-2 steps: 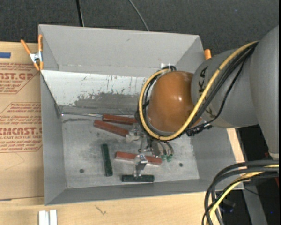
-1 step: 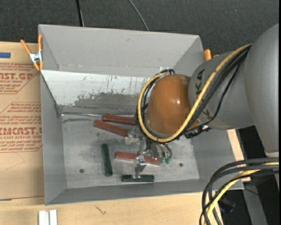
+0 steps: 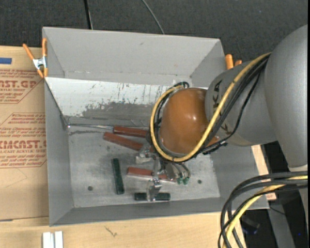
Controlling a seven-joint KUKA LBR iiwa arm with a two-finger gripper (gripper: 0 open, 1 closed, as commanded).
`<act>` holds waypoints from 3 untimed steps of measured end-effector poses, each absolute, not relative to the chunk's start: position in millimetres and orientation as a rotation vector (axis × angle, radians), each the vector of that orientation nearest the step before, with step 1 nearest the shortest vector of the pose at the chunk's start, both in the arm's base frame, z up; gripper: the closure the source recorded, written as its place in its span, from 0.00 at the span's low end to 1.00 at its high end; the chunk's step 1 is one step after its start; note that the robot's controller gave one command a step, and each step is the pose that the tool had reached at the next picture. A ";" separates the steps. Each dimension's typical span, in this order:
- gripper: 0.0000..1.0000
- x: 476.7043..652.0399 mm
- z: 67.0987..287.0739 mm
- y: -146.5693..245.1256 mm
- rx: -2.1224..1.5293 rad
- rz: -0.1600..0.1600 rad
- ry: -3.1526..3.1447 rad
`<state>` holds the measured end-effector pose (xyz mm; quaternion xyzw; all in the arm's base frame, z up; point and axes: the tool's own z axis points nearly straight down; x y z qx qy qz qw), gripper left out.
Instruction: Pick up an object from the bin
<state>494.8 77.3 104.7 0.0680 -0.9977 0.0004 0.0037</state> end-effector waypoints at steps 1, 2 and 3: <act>1.00 561.0 78.4 24.9 0.715 -0.005 -3.081; 1.00 560.8 78.3 24.8 0.716 -0.005 -3.082; 1.00 574.4 209.1 20.7 0.774 -0.001 -3.050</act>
Offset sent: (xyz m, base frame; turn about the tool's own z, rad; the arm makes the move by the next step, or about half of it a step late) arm 0.0000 0.0000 0.0000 0.0000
